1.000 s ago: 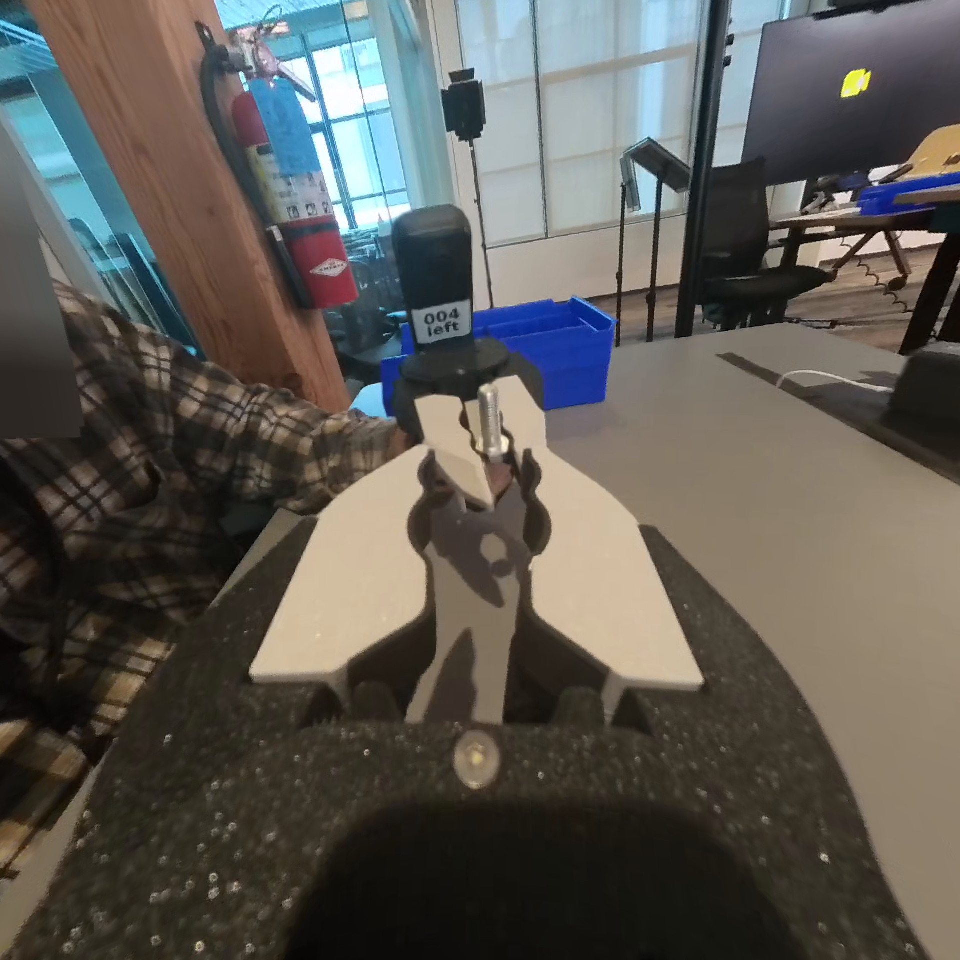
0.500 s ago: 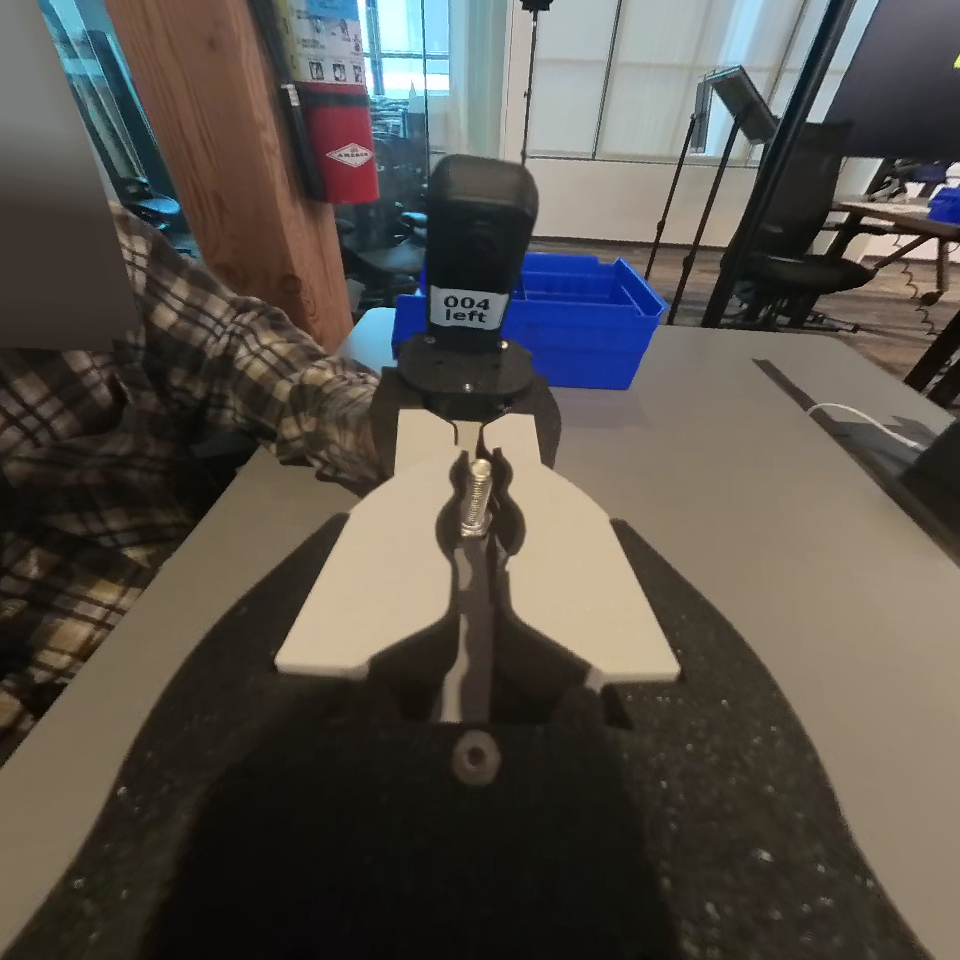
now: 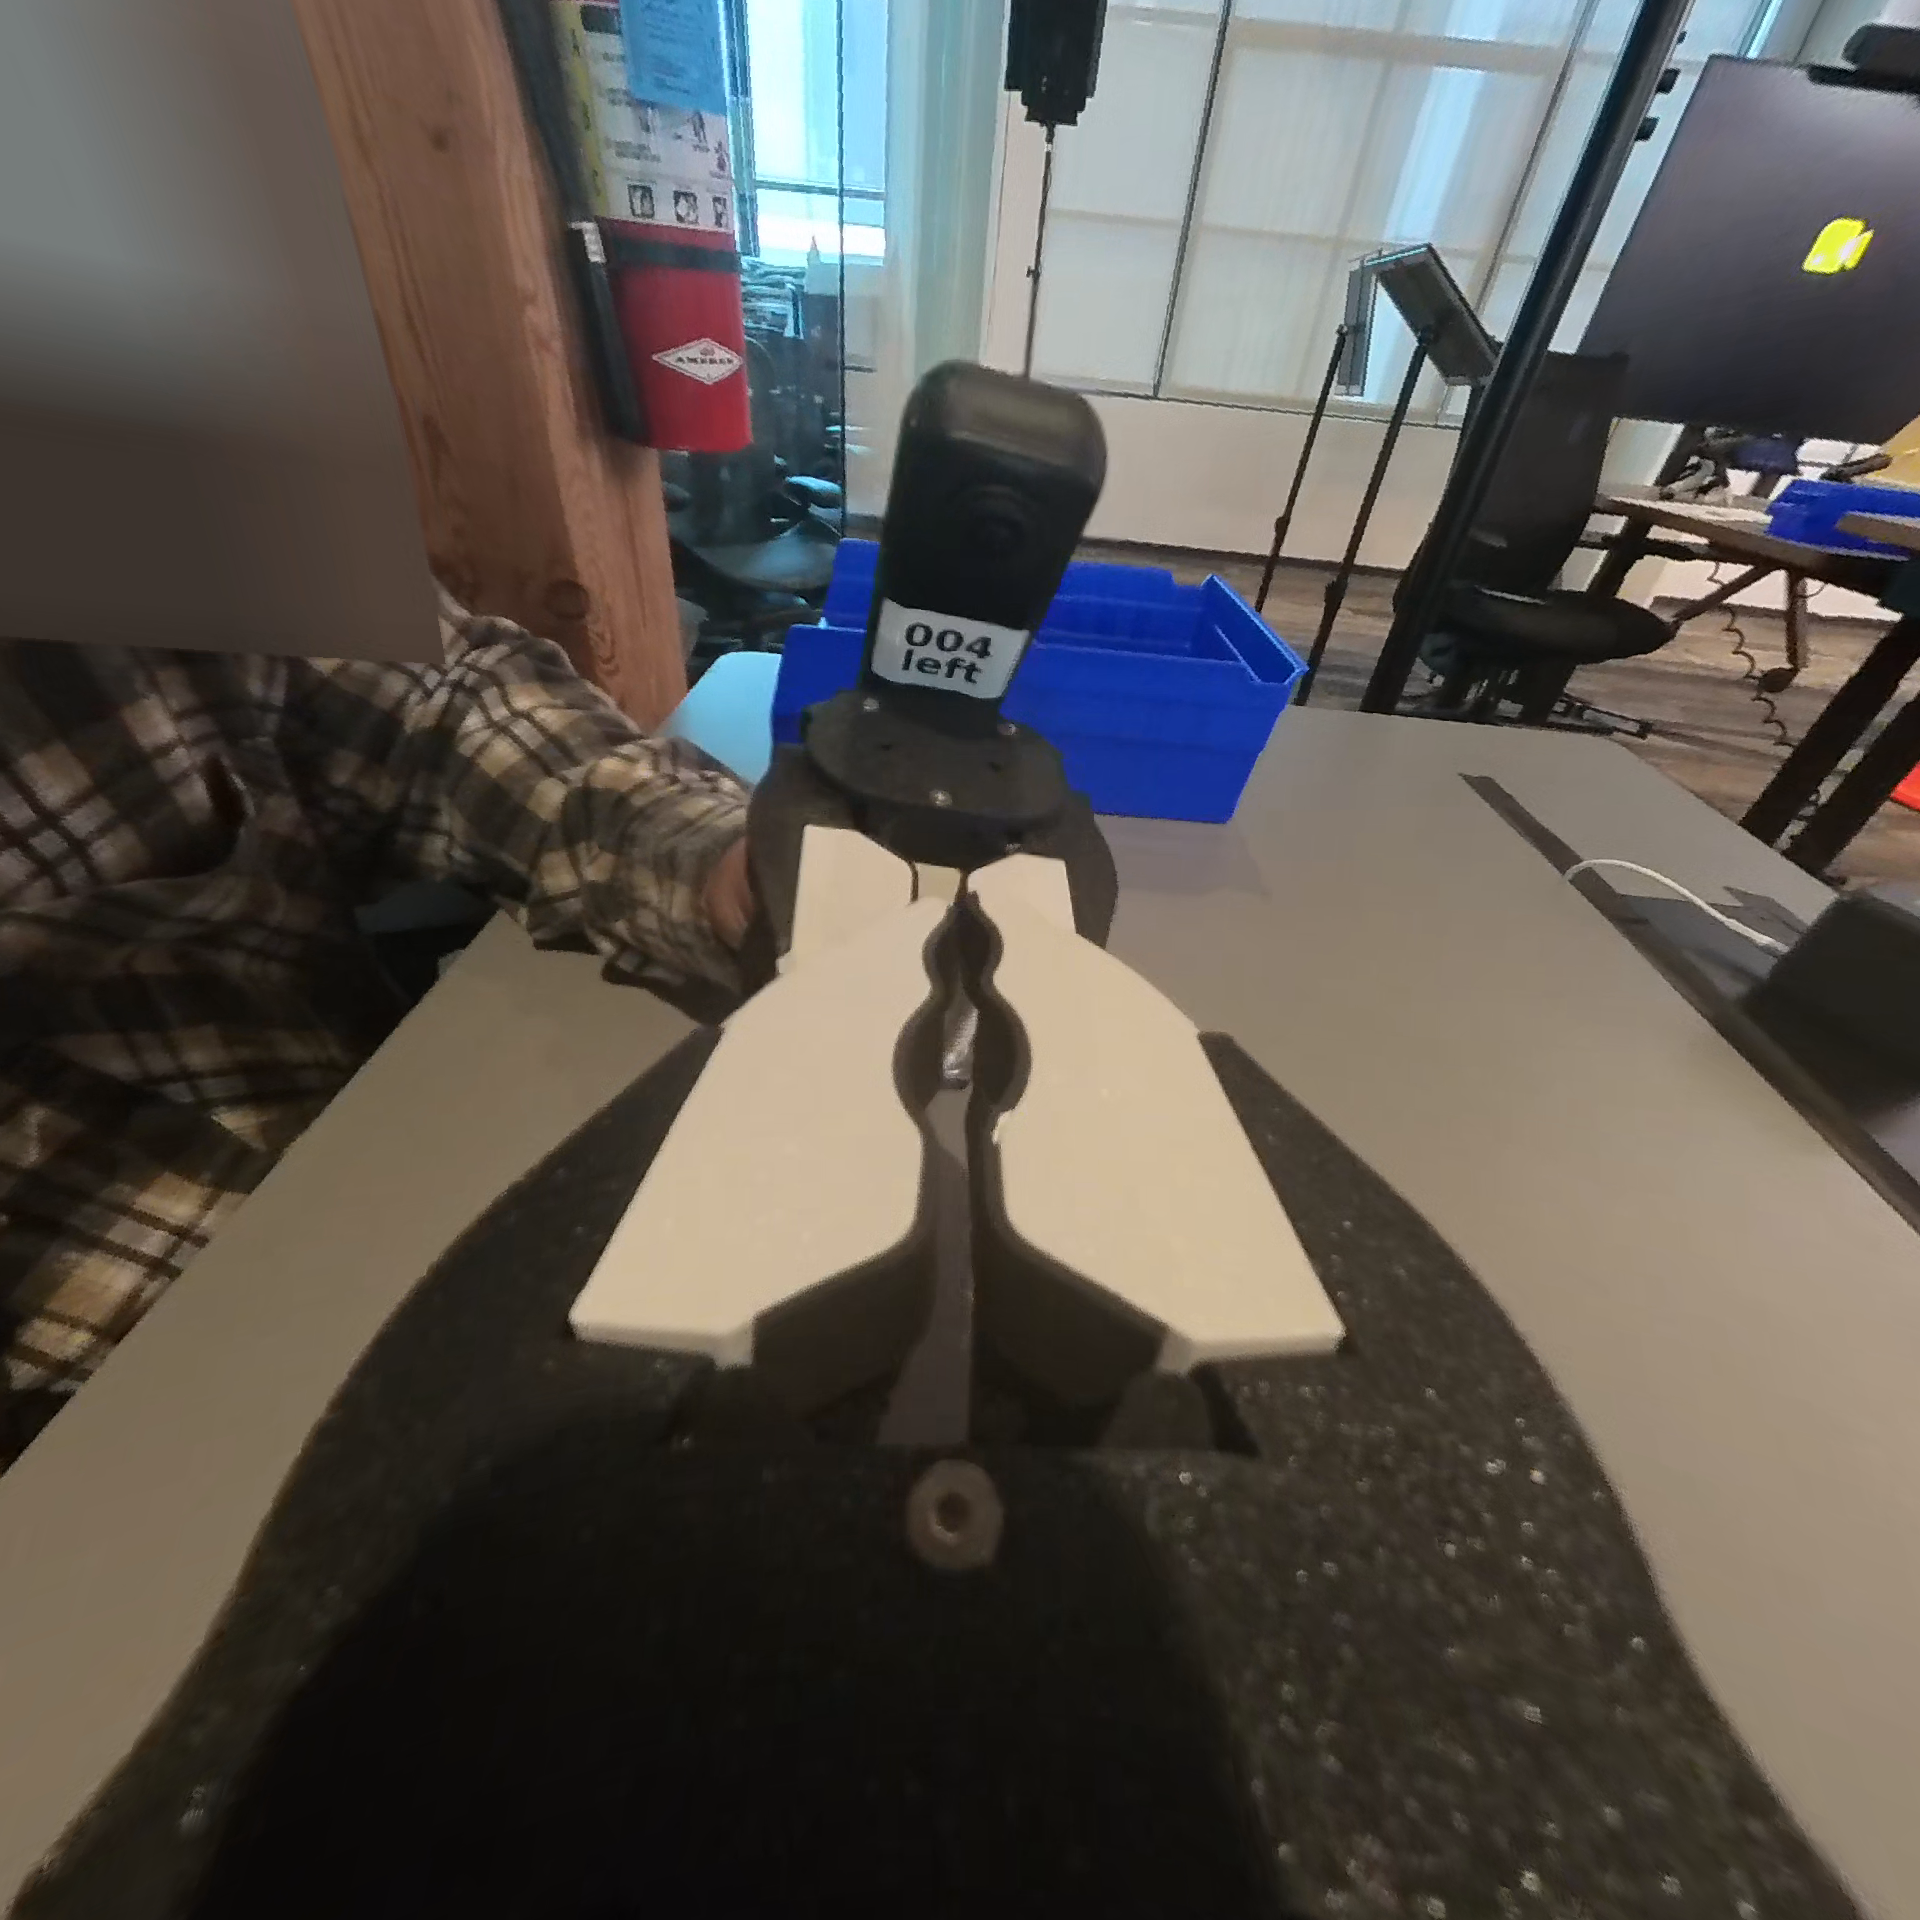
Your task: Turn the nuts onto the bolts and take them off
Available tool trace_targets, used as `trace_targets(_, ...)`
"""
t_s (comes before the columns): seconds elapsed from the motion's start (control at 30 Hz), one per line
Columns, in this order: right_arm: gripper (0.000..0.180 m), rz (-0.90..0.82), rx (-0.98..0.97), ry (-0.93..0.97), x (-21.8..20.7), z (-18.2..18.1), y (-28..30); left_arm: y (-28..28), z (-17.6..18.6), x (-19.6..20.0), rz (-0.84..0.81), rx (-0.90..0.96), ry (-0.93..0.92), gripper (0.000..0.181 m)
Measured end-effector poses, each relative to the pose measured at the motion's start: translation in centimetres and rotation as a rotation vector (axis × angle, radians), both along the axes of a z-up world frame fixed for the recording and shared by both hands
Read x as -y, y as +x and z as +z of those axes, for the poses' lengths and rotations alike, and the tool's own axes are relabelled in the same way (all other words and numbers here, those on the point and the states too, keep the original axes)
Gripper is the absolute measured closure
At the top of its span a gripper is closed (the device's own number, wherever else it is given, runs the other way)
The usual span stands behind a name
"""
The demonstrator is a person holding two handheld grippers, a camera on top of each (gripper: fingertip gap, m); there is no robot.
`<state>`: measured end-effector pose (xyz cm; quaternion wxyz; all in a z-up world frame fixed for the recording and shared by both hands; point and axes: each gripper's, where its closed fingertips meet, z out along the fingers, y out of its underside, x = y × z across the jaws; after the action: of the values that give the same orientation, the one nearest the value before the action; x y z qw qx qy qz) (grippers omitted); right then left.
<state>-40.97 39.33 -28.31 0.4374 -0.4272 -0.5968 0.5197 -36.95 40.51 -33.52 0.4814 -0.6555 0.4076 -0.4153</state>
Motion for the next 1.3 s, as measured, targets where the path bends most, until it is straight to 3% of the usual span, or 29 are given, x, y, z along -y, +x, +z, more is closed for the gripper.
trace_targets(0.2, 0.18, 0.007, -0.04, -0.062, -0.1, 0.8, 0.3, 0.1, -0.1, 0.0, 0.002, -0.018, 0.031, 0.166)
trace_targets(0.27, 0.165, 0.022, -0.068, -0.155, -0.5, 1.5, 0.8, 0.0, 0.1, 0.0, 0.005, -0.011, 0.047, 0.166)
trace_targets(0.43, 0.153, 0.05, -0.034, -0.202, 0.0, 0.4, 0.4, 0.1, 0.2, 0.1, 0.004, -0.006, 0.052, 0.166)
trace_targets(0.57, 0.171, 0.064, 0.006, -0.171, 0.6, -0.5, -0.1, 0.2, 0.5, 0.4, -0.009, 0.005, 0.063, 0.165)
trace_targets(0.97, 0.171, 0.034, -0.02, -0.055, 0.9, -0.5, -0.2, 0.2, 1.0, 0.6, -0.038, 0.065, 0.025, 0.164)
trace_targets(1.3, 0.171, 0.053, -0.045, -0.184, 0.7, -0.1, -0.1, 0.1, 1.1, 0.6, -0.014, 0.026, 0.084, 0.165)
